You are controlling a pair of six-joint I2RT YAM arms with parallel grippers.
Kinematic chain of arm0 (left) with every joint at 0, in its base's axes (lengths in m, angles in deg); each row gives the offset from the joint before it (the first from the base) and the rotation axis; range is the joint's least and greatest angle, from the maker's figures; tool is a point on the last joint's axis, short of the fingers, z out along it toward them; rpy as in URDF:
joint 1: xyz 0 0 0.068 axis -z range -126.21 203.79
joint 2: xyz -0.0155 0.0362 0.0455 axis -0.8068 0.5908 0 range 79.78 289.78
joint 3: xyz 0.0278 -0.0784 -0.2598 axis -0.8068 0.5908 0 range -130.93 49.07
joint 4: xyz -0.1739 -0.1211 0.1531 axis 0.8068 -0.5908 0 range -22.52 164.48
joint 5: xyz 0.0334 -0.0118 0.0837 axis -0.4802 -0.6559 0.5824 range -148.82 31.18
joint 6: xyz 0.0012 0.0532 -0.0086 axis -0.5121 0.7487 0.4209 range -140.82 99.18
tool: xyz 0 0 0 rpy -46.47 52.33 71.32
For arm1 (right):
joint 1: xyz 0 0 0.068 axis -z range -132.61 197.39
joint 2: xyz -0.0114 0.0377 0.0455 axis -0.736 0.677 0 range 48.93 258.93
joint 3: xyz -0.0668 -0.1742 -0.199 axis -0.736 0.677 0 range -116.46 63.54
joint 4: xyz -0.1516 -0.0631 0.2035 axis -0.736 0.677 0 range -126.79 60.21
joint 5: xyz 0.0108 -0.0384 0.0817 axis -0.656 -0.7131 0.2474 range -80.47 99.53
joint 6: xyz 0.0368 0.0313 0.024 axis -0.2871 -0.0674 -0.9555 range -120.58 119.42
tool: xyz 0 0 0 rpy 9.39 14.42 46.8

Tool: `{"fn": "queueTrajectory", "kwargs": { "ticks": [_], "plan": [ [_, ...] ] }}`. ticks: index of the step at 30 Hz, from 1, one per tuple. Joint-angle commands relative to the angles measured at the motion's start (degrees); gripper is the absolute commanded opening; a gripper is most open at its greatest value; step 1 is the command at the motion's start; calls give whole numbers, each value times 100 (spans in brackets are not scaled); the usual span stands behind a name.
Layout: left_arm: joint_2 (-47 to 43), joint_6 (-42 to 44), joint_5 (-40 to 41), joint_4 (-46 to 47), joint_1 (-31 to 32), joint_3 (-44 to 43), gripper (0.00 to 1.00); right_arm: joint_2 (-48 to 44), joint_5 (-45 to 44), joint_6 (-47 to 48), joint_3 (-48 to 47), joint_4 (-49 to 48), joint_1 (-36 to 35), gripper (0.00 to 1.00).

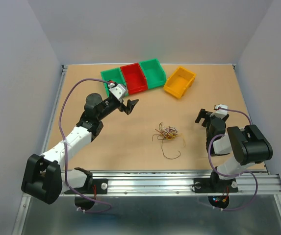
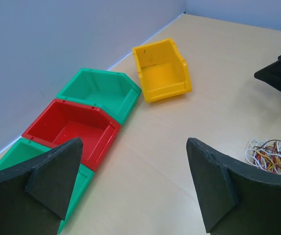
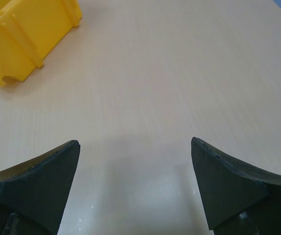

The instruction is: Untangle the cables

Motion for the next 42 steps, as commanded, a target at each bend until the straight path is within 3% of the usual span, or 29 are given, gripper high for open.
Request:
{"fn": "queueTrajectory", "kwargs": {
  "ticks": [1,8,12,19,24,31,34,36,37,40,42],
  "plan": [
    [-25,18,9,183,-2,-99,99,-19,-4,0,-159,-344,14,100],
    [-288,378,-685,306,68,208,99,-19,-13,9,-150,-344,23,100],
    [220,843,-519,-710,559,-362,99,-19,-13,9,-150,-344,14,100],
    [1969,2072,-510,-2611,1543,-1435,99,-10,-4,18,-168,-335,14,100],
    [2654,2250,333,-2709,2283,-1488,99,-19,-13,18,-159,-327,14,100],
    [3324,2215,229,-2929,2433,-1963,98,-28,5,27,-150,-335,14,100],
    [3534,2154,290,-2937,2521,-2103,94,-54,146,88,-150,-327,14,100],
    [3718,2118,352,-2990,2565,-2269,79,-124,110,79,-150,-292,23,100],
    [3841,2066,361,-3077,2573,-2418,54,-255,93,71,-124,-257,14,100],
    [3904,2057,396,-3157,2574,-2551,22,-597,93,79,-80,-73,23,100],
    [3826,2048,413,-3148,2565,-2526,8,-896,250,88,-97,425,14,96]
  ]
}}
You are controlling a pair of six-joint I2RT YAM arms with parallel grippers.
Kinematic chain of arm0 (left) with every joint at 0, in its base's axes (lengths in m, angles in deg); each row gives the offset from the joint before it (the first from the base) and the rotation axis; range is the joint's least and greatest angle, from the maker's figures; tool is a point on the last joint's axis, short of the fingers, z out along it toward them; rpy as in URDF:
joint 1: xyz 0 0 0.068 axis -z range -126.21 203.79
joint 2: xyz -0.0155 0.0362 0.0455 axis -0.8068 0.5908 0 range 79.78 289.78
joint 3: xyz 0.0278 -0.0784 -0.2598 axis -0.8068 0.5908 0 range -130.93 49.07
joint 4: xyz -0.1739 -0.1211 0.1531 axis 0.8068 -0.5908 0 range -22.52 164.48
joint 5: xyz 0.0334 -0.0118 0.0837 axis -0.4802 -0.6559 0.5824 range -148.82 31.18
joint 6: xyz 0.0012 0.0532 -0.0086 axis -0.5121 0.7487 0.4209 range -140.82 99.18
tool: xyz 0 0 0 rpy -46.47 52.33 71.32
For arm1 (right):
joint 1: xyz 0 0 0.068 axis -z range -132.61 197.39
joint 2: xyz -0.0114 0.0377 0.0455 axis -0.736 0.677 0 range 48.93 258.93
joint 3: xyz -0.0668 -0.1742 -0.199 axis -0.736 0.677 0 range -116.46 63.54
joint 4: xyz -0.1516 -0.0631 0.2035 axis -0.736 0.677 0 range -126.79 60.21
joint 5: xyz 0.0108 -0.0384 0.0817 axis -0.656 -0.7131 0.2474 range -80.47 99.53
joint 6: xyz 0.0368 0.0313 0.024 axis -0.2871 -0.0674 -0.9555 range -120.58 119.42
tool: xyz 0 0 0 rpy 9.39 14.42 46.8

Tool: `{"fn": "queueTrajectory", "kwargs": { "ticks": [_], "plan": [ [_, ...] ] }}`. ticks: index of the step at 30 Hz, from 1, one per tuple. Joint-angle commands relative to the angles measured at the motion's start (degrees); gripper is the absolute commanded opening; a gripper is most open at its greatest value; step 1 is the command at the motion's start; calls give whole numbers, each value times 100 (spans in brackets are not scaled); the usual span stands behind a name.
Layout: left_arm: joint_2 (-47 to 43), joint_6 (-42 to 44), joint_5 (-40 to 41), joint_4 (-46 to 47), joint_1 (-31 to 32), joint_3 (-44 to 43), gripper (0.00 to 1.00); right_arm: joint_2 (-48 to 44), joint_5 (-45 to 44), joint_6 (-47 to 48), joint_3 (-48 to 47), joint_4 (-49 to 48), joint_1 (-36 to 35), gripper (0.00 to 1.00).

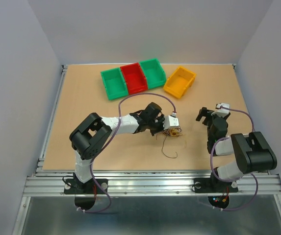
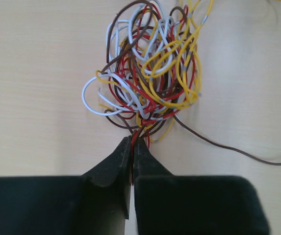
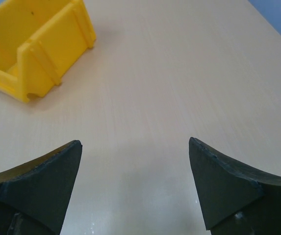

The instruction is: Untangle the cables

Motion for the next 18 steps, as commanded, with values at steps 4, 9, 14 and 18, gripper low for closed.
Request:
{"fn": "queueTrajectory", "kwargs": {
  "ticks": [4,9,14,18],
  "plan": [
    [-326,-143,-28,13,-204,-105,0,-1381,788,-148,-789,2283,-38,92],
    [-397,-450,-616,-40,-766,-175,0,-1866,413,163,-1274,3971,-1029,93],
    [-458,-503,-925,-102,-988,-219,0,-2516,1441,-742,-1557,5187,-1049,91],
    [-450,-477,-890,-119,-988,-202,0,-2824,2205,-988,-1240,5161,-1119,86]
  ]
}}
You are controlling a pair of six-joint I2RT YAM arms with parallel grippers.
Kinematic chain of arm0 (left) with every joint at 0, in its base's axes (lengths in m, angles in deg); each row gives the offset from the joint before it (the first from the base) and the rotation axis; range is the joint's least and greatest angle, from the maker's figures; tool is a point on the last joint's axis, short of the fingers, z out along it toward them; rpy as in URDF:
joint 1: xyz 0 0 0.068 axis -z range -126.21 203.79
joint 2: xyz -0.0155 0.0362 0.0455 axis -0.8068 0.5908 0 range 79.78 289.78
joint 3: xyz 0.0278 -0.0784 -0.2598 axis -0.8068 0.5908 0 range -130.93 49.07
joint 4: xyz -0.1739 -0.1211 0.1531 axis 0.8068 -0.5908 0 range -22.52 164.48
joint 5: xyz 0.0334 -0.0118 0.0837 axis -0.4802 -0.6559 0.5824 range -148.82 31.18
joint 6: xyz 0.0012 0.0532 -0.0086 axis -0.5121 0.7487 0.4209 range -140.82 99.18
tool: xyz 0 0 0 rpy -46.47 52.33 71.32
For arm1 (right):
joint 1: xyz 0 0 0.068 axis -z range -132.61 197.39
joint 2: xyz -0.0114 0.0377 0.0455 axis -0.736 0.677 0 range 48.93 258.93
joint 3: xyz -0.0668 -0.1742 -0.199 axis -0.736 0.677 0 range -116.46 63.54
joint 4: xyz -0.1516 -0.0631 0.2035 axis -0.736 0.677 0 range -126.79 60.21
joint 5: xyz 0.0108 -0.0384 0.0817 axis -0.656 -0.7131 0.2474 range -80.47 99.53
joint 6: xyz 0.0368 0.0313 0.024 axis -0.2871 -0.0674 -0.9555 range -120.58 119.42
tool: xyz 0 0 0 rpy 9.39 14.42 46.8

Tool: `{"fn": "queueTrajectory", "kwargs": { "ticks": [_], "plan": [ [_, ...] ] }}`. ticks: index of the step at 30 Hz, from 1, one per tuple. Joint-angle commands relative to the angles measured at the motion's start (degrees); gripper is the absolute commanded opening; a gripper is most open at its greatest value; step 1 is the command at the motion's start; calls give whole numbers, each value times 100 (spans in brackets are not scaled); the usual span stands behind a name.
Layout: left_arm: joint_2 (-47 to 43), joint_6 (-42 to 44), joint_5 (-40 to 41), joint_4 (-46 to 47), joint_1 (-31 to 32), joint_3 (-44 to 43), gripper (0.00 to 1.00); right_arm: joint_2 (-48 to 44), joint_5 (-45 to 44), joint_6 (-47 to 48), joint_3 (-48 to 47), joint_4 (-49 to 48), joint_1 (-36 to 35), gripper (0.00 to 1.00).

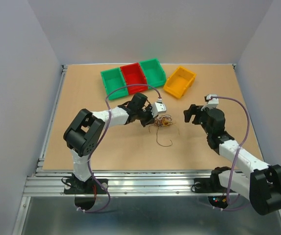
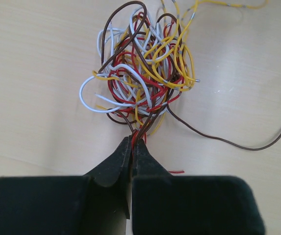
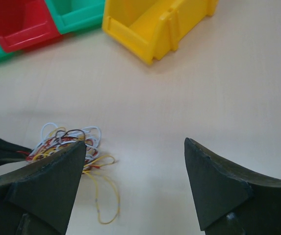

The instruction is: Untangle the cables

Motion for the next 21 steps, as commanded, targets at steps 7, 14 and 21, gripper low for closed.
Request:
{"fn": "queueTrajectory", "kwargs": {
  "ticks": [7,14,21],
  "plan": [
    [-334,-57,-182,-58,94,-230,0,755,1487,-210,-116,42,-584,81],
    [-351,-57,-84,-58,77,-213,0,2135,1285,-122,-819,42,-1086,67],
    [-500,-259,196,73,-37,-160,0,2216,900,-446,-1032,200,-1095,1]
  ]
}}
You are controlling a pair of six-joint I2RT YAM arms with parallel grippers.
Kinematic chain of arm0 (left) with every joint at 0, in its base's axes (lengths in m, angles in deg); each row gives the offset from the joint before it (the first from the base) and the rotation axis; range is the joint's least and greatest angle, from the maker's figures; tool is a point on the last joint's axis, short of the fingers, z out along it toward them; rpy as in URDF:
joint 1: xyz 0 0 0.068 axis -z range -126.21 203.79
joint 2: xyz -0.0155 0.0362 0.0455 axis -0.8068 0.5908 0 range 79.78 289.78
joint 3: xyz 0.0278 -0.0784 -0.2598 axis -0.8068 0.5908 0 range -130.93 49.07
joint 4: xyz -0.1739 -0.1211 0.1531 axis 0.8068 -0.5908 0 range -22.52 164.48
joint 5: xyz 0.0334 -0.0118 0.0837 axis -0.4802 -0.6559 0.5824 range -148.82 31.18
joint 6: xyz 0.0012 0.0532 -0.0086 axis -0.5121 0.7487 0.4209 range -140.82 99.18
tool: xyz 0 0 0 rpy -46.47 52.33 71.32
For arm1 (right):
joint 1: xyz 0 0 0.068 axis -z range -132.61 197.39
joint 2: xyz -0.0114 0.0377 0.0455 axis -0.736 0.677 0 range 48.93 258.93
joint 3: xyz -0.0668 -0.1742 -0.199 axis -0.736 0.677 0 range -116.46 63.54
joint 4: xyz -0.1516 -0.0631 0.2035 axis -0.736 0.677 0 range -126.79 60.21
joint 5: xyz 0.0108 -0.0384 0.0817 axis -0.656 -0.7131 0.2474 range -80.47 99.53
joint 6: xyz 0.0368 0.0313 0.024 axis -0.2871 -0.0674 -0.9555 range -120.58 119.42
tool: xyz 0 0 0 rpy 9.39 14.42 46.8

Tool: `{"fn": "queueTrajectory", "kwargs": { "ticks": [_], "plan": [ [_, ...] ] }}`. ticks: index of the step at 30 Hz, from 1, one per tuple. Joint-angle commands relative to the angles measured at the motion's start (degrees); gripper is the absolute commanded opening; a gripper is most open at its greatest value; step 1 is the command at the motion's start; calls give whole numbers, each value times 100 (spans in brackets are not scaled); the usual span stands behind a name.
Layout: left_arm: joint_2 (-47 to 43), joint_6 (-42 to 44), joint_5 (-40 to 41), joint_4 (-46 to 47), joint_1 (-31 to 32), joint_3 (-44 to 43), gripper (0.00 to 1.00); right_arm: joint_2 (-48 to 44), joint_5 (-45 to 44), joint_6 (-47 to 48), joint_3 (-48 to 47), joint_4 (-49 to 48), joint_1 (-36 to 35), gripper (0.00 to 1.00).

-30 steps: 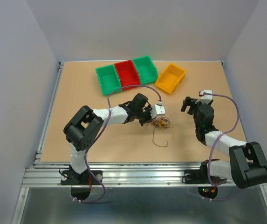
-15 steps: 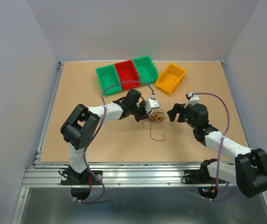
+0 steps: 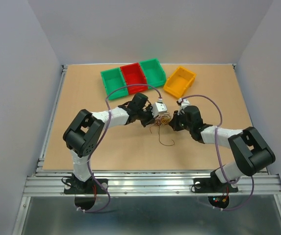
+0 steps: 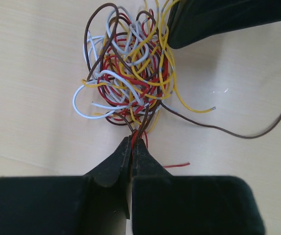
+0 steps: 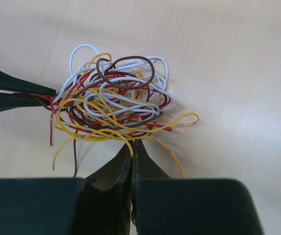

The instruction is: Untangle the cables

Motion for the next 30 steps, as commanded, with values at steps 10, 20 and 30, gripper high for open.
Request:
{"fn": "queueTrajectory", "kwargs": {
  "ticks": [10,20,30],
  "plan": [
    [-1416,-1358,937,1099,-1136,292,0,-3355,-3600,-959,1236,535,-4,1],
    [-1830,-1157,-97,1179,-1093,547,0,-4088,-2698,-583,1220,738,-4,70],
    [-1997,-928,-747,1100,-1004,670,0,-3498,-559,-1265,1613,-1616,-4,100]
  ]
}}
